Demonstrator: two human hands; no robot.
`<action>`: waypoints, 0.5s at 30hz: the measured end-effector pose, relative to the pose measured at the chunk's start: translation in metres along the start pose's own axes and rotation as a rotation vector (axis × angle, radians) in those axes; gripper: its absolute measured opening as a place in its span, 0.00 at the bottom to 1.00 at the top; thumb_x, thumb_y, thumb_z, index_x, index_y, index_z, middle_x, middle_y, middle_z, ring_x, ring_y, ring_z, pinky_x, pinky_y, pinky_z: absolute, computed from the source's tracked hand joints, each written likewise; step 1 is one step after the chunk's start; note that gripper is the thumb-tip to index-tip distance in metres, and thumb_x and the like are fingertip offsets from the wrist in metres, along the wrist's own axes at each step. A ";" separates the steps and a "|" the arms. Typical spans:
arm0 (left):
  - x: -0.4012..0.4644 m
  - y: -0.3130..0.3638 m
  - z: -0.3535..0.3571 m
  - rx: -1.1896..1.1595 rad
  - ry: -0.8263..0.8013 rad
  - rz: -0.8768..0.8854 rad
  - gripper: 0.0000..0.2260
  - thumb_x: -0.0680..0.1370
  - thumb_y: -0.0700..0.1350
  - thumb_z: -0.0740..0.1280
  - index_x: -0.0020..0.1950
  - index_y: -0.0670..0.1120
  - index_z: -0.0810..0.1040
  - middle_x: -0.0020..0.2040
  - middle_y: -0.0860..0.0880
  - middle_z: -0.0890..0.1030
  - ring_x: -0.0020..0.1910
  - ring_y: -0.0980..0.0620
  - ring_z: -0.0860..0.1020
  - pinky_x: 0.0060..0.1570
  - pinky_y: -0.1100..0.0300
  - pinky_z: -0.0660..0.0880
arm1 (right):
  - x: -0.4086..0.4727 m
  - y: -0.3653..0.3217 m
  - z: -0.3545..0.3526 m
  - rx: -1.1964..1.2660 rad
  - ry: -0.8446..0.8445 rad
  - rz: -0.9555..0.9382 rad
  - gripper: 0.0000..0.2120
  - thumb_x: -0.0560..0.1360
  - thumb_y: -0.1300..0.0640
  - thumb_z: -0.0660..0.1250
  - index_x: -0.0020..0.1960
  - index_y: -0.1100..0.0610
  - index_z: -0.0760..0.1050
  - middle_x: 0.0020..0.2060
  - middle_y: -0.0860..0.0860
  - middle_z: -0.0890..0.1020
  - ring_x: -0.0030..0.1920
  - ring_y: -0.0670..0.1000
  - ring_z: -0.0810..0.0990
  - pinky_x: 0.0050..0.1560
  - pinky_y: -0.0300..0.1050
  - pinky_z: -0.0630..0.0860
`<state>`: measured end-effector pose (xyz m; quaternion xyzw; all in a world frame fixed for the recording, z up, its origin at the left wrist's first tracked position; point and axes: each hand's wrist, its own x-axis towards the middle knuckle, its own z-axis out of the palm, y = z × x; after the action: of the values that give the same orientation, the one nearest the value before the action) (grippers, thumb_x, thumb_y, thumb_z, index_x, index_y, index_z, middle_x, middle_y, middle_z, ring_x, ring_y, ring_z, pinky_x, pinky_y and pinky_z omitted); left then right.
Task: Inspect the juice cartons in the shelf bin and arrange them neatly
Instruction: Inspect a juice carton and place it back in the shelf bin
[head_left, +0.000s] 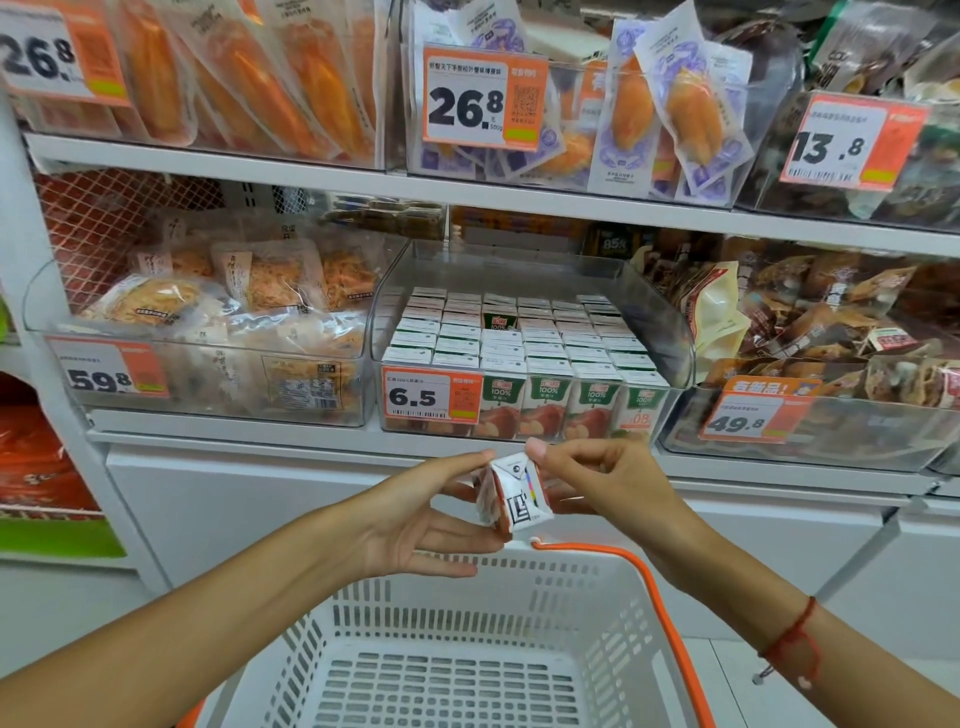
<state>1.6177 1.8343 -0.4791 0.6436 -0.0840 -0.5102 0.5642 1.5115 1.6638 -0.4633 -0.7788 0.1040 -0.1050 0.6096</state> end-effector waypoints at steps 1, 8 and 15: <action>0.001 0.000 0.000 0.000 0.005 -0.015 0.30 0.71 0.64 0.69 0.64 0.46 0.73 0.50 0.39 0.85 0.48 0.49 0.85 0.41 0.55 0.82 | 0.000 0.000 -0.001 -0.002 -0.009 0.031 0.16 0.66 0.40 0.71 0.43 0.51 0.86 0.39 0.50 0.87 0.41 0.48 0.86 0.40 0.35 0.80; 0.003 -0.001 0.005 -0.112 0.023 -0.015 0.29 0.70 0.60 0.72 0.65 0.46 0.73 0.50 0.38 0.85 0.47 0.49 0.85 0.40 0.55 0.83 | -0.001 0.000 -0.004 -0.009 -0.021 0.038 0.14 0.67 0.41 0.71 0.44 0.49 0.86 0.40 0.48 0.87 0.42 0.46 0.86 0.38 0.32 0.78; 0.003 0.002 0.007 -0.210 0.175 0.099 0.19 0.68 0.57 0.75 0.52 0.46 0.81 0.42 0.44 0.86 0.41 0.50 0.86 0.36 0.57 0.83 | 0.000 0.002 0.008 -0.335 0.081 -0.158 0.16 0.64 0.41 0.76 0.48 0.44 0.79 0.41 0.44 0.85 0.41 0.42 0.83 0.42 0.37 0.81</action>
<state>1.6147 1.8272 -0.4777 0.6182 -0.0122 -0.4296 0.6581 1.5137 1.6707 -0.4675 -0.8703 0.0830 -0.1650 0.4565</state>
